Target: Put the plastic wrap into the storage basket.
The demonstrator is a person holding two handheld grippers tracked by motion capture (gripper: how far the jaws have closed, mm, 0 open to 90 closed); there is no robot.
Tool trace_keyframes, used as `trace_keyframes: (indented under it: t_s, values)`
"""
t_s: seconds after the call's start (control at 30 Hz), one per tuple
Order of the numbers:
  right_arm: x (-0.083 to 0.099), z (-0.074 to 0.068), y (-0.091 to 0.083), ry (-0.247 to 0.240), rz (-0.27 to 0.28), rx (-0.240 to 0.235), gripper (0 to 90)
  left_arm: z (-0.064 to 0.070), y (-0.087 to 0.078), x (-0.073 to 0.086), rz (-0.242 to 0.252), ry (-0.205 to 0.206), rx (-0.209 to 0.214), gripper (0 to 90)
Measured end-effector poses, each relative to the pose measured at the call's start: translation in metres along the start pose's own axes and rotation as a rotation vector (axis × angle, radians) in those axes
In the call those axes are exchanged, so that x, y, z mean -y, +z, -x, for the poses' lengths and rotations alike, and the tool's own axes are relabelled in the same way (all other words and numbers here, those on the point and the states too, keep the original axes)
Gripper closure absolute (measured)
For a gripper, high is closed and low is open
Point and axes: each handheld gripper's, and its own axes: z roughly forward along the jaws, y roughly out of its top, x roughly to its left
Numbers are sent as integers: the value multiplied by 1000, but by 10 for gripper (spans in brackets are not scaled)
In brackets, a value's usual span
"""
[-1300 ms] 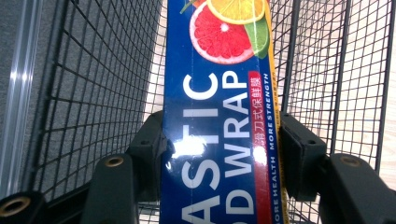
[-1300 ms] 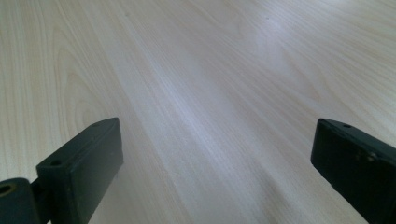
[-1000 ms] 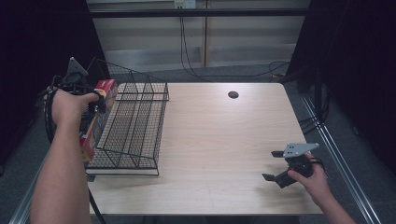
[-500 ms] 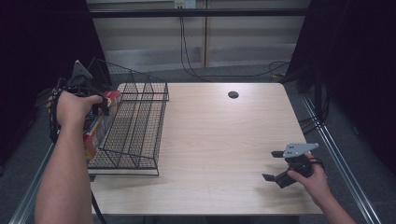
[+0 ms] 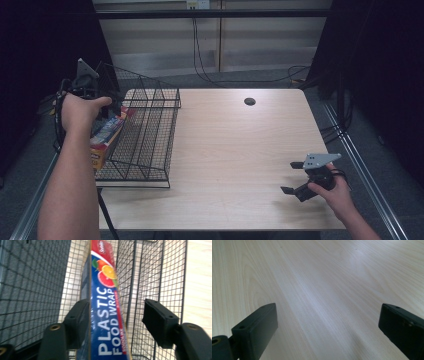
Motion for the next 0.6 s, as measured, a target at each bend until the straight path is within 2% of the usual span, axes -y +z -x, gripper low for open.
trace_keyframes:
  t_s: [0.17, 0.27, 0.43, 0.6]
  values:
    - [0, 1, 0, 3, 3, -2, 23, 9, 0, 0, 16, 35, 21, 307]
    - [0, 1, 0, 2, 3, -1, 23, 13, 0, 0, 22, 42, 27, 269]
    - [0, 1, 0, 2, 2, 1, 23, 24, 1, 2, 57, 75, 67, 197]
    - [1, 1, 0, 2, -1, 4, 23, 32, 5, 4, 68, 104, 94, 183]
